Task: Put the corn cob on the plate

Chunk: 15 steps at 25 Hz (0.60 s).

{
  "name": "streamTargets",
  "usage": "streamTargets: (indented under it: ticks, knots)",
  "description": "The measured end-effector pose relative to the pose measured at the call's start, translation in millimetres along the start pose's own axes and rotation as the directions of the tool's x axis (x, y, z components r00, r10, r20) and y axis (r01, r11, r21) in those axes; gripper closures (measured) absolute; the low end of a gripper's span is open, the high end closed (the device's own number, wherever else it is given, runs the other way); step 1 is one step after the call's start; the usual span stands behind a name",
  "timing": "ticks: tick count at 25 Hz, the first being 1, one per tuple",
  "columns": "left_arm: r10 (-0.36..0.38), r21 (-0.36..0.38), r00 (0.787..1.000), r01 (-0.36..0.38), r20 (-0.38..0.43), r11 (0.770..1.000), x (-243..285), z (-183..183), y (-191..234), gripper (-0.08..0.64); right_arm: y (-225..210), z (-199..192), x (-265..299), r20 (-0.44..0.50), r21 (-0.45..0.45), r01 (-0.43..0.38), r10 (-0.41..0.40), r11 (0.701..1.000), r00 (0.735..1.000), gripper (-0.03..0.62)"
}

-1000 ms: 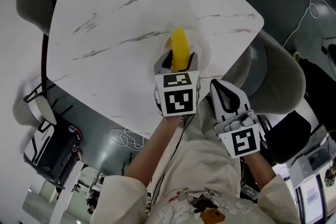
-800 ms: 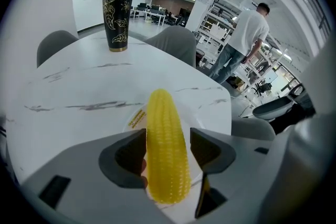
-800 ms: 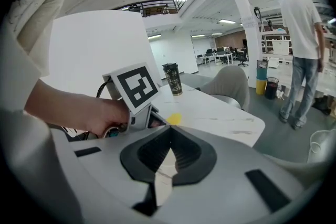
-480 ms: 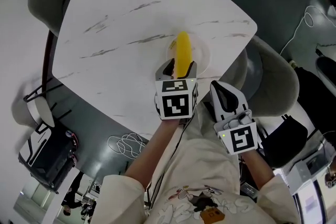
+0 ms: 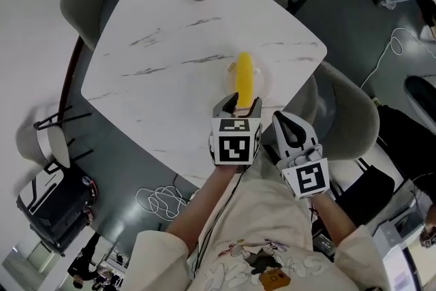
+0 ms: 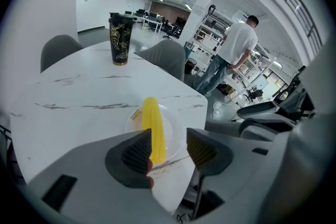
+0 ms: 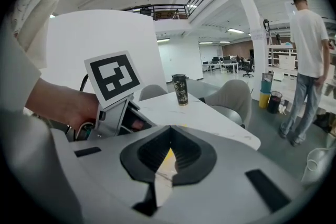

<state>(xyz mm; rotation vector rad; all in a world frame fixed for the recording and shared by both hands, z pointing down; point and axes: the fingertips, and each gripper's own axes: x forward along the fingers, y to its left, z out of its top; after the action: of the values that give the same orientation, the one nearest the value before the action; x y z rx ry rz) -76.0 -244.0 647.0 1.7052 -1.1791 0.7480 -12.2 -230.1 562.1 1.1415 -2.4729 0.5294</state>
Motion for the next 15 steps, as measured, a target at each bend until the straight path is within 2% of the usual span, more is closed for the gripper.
streamTargets:
  ticks: [1,3,10,15]
  knots:
    - [0.004,0.004,1.0,-0.004,0.005,1.0,-5,0,-2,0.359,1,3,-3,0.002,0.001,0.0,0.0,1.0,1.0,0.589]
    - [0.011,0.01,1.0,-0.011,0.015,1.0,-16,-2,-6,0.37,1,6,-9,0.005,-0.002,0.015,-0.015,1.0,1.0,0.589]
    - [0.038,0.02,0.998,-0.039,0.055,0.999,-45,-9,-13,0.554,13,22,-26,0.052,-0.021,-0.006,0.008,1.0,0.999,0.589]
    - [0.031,0.036,0.996,-0.034,0.083,0.999,-65,-14,-29,0.554,11,26,-44,0.063,-0.021,0.031,-0.03,0.999,0.998,0.589]
